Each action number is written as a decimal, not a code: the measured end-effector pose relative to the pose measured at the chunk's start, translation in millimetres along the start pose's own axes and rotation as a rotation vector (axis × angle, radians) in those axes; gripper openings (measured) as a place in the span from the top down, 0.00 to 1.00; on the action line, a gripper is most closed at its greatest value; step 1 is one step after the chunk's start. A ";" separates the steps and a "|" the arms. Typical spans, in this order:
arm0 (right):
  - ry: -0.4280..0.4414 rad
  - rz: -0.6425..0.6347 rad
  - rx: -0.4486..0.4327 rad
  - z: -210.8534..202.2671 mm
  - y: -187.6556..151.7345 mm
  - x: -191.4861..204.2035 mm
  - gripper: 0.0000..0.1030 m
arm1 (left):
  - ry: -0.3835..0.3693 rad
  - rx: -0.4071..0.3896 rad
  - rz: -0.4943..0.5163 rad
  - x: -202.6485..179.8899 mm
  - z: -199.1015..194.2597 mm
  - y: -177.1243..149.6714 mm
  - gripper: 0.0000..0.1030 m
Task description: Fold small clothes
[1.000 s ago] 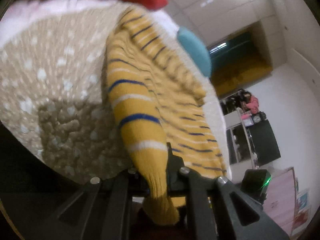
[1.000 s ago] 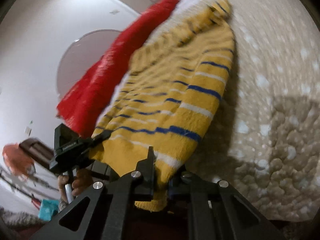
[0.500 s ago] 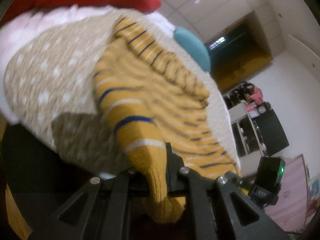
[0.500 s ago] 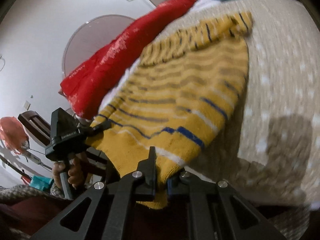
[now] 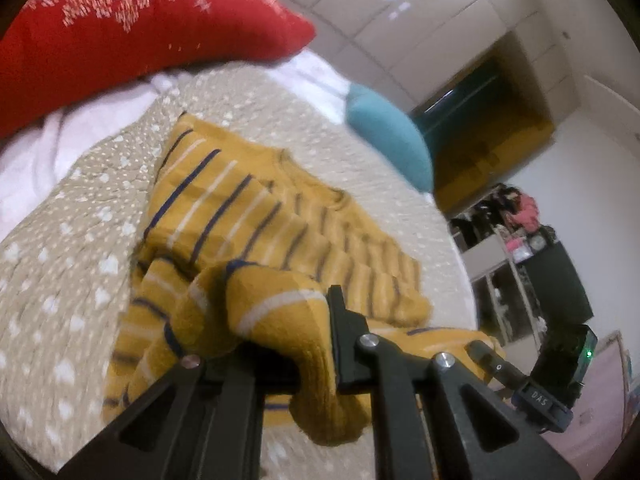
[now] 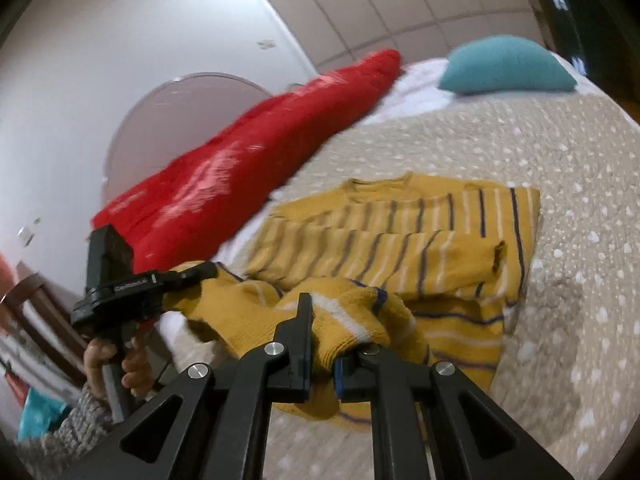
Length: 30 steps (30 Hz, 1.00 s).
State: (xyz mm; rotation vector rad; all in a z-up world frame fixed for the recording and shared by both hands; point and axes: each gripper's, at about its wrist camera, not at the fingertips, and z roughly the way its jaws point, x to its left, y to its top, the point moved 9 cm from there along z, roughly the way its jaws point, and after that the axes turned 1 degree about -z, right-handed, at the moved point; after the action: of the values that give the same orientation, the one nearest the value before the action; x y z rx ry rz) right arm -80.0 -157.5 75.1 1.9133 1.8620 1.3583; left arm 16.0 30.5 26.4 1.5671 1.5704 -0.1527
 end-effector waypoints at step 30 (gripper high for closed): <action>-0.246 0.111 0.020 49.3 67.3 -106.7 0.39 | 0.131 -0.016 0.001 36.9 16.4 77.5 0.25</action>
State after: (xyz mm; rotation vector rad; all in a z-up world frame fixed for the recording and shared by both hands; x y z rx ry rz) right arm 20.5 -240.6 38.7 2.1128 1.6817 1.0768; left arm 97.1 62.6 30.3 1.5929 1.6670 -0.0372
